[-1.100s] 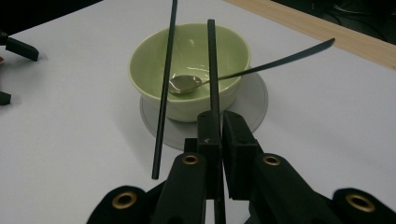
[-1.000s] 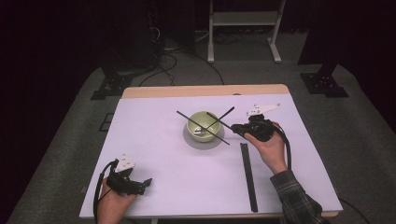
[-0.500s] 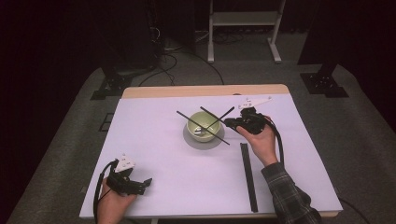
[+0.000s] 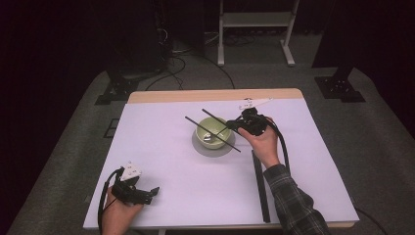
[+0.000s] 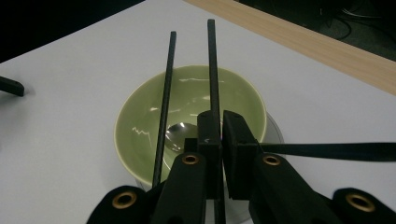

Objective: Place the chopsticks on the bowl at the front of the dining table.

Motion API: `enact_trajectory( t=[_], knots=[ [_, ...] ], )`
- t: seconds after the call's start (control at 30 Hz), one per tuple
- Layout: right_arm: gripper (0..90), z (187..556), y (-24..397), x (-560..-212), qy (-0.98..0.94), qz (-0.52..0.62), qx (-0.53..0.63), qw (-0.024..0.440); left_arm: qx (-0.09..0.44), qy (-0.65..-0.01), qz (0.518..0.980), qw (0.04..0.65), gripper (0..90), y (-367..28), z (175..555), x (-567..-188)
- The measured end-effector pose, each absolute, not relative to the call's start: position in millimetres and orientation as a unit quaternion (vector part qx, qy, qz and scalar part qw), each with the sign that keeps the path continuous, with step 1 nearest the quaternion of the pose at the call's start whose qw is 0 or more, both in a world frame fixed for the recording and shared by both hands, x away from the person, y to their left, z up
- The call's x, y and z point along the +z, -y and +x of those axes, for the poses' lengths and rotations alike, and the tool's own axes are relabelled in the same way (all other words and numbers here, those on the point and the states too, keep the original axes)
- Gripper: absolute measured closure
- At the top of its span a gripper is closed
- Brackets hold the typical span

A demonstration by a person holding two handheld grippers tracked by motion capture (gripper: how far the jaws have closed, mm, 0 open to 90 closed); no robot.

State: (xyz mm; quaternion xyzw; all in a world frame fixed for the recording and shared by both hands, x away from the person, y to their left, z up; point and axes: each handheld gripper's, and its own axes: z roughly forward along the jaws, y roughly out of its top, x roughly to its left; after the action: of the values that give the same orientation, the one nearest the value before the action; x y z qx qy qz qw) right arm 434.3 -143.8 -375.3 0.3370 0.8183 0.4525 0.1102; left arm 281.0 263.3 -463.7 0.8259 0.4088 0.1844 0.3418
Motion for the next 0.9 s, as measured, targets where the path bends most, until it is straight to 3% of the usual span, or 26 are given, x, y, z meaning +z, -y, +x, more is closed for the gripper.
enact_trajectory(
  t=[0.9],
  knots=[
    [85.7, 454.6, 106.3, -391.9, -0.826, 0.338, 0.44, 0.098, 0.184, -0.409, 0.826, 0.342, 0.0, -263.3, 281.0, -463.7]
  ],
)
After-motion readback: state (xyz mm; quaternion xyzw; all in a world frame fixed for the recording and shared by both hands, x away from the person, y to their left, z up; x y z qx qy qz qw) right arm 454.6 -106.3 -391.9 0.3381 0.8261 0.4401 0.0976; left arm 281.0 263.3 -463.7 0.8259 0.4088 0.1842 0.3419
